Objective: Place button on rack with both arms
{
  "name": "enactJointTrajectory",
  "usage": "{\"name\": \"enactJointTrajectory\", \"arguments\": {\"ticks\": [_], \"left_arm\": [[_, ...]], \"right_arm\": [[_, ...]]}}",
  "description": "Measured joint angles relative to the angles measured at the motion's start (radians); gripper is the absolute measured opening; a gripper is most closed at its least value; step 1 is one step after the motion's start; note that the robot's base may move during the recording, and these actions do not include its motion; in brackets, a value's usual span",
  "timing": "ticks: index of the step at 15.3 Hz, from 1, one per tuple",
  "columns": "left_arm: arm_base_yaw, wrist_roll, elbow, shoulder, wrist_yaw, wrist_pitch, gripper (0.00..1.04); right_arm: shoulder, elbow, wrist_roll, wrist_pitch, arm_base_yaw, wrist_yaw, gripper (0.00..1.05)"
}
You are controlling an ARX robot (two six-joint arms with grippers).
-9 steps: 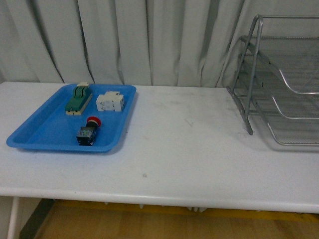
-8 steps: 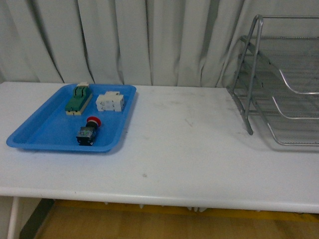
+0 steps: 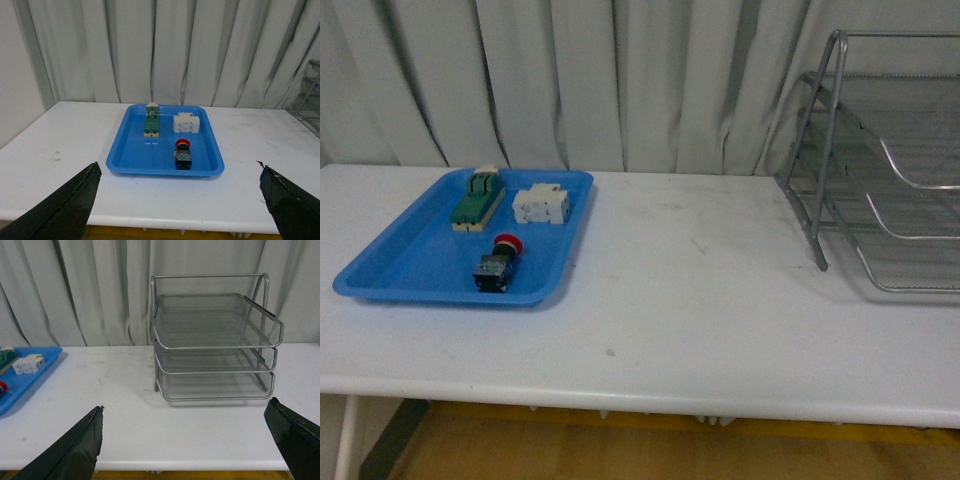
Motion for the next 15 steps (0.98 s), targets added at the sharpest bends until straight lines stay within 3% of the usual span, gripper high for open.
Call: {"name": "enactJointTrajectory", "arguments": {"ticks": [15], "left_arm": [[0.0, 0.0, 0.0, 0.0, 0.0, 0.0, 0.98]], "right_arm": [[0.0, 0.0, 0.0, 0.0, 0.0, 0.0, 0.98]]}}
